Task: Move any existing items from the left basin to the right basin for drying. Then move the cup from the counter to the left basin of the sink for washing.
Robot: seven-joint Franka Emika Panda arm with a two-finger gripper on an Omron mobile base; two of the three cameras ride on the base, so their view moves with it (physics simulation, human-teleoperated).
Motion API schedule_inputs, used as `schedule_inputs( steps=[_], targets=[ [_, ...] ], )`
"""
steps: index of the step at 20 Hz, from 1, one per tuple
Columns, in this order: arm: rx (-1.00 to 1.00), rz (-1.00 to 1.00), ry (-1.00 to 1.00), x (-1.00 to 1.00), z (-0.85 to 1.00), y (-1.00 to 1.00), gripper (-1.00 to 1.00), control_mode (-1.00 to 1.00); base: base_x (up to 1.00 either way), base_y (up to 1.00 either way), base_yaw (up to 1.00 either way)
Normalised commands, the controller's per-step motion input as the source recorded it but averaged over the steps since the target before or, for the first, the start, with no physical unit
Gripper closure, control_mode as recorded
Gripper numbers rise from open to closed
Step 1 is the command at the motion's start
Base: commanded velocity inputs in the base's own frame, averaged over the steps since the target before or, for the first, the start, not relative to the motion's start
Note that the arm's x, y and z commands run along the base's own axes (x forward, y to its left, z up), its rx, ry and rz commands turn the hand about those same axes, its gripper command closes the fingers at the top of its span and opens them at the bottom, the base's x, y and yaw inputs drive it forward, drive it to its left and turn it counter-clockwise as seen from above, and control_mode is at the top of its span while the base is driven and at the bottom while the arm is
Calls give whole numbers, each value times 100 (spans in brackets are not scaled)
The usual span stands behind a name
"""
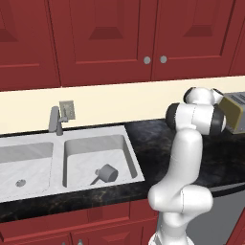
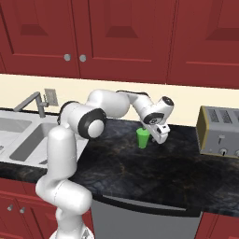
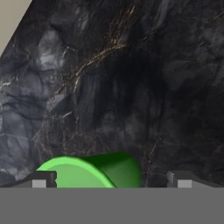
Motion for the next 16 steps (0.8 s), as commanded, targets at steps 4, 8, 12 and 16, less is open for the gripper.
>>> schedule_inputs(
  steps=[4,8,12,16],
  targets=[
    [0,0,0,-5,-6,0,-100,-100,0,0,0],
    [0,0,0,-11,-3,0,-100,-100,0,0,0],
    [1,0,0,-14,-3,0,-100,-100,0,0,0],
    [0,0,0,-17,-12,0,-100,-100,0,0,0]
  ],
)
